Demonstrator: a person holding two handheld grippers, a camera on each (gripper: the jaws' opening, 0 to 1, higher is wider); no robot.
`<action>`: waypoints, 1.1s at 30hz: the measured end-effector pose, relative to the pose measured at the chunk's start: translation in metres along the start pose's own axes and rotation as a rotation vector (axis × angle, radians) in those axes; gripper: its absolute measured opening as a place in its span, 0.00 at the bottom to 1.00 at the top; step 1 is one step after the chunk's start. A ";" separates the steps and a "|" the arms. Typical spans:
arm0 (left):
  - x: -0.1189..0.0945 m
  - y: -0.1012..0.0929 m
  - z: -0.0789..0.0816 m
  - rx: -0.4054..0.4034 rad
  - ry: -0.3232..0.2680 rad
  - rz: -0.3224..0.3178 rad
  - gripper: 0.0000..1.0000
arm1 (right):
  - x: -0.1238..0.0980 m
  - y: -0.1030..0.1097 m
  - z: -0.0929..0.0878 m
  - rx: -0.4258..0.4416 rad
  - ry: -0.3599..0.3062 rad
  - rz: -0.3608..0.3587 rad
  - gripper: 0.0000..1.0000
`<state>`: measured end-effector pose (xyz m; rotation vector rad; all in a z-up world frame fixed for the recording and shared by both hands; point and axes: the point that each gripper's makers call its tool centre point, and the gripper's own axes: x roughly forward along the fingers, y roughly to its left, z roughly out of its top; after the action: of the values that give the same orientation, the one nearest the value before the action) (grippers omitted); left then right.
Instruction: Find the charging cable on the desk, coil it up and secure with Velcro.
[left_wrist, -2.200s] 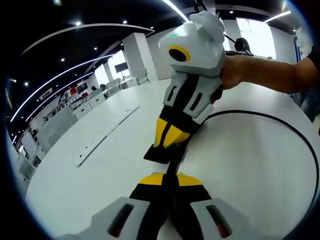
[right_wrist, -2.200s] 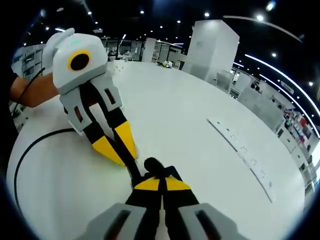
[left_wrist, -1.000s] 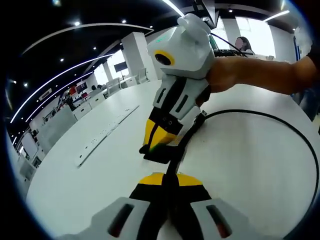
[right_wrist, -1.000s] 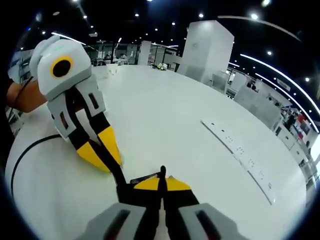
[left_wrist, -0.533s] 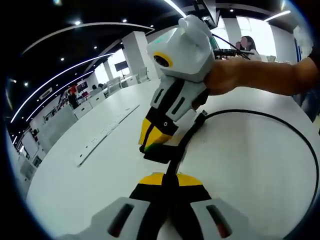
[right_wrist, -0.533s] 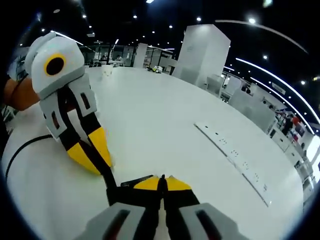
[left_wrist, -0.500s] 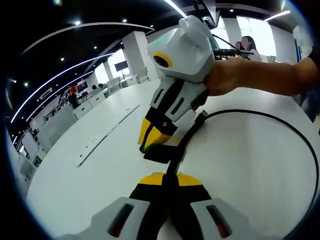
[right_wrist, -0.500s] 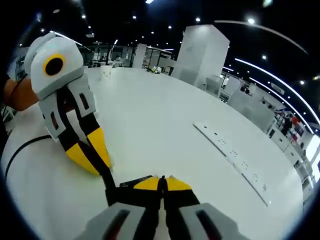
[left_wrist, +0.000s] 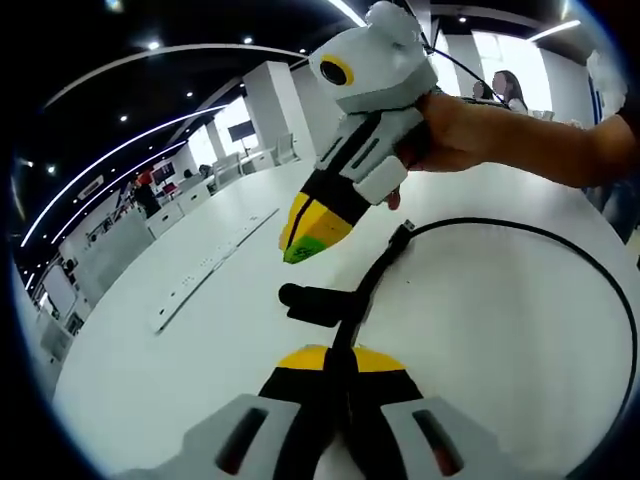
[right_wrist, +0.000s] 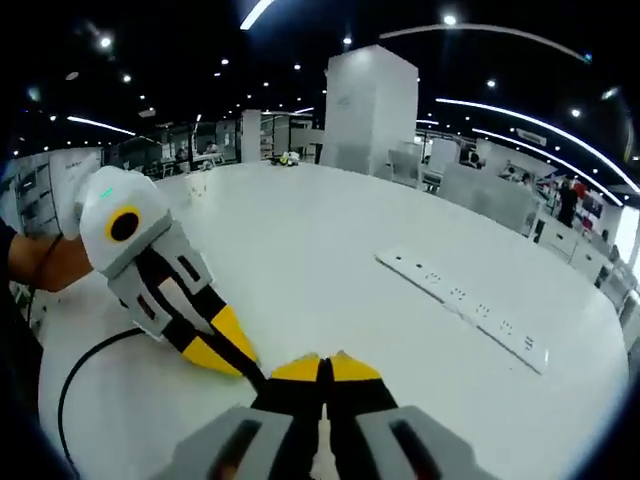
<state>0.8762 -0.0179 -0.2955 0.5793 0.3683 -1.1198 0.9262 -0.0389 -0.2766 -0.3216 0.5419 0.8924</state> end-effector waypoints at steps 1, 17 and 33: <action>0.000 0.000 0.000 0.000 0.000 0.000 0.08 | 0.002 0.004 -0.002 -0.005 0.013 0.018 0.03; 0.005 0.020 -0.007 -0.004 0.002 0.002 0.08 | 0.021 0.003 -0.019 -0.004 0.098 0.099 0.02; 0.003 0.012 -0.004 0.003 0.001 0.002 0.08 | 0.012 0.005 -0.025 0.014 0.085 0.037 0.02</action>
<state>0.8882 -0.0137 -0.2975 0.5825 0.3672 -1.1181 0.9203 -0.0397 -0.3043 -0.3389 0.6335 0.9129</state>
